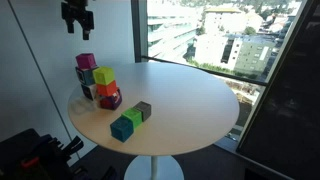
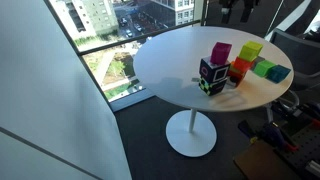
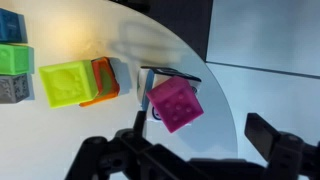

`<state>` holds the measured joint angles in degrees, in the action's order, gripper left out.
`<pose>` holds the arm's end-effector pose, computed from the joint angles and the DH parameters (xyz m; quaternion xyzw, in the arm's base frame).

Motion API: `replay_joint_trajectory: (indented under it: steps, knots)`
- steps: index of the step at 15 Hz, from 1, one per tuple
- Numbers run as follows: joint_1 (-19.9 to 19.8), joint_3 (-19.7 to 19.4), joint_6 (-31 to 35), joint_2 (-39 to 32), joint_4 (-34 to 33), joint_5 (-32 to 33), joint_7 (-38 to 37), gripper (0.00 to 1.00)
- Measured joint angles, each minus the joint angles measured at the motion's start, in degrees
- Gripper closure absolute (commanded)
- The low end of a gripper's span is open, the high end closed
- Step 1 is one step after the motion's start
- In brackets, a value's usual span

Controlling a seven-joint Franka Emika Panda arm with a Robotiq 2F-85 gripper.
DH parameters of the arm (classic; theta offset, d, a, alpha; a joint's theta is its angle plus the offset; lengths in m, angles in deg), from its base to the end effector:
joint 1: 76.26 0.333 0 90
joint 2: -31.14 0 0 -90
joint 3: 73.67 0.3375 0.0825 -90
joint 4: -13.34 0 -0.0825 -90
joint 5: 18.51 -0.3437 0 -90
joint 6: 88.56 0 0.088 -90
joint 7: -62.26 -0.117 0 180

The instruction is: Put the yellow block on top of the green and grey block

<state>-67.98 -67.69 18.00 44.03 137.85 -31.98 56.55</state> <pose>0.4145 0.1293 0.5073 -0.9935 -0.0339 0.0604 0.0902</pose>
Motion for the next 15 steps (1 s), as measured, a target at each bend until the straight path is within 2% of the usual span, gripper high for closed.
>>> replay_joint_trajectory:
  steps: [15]
  knots:
    - [-0.96,-0.06,0.00,-0.29,0.40,1.16,0.00,0.00]
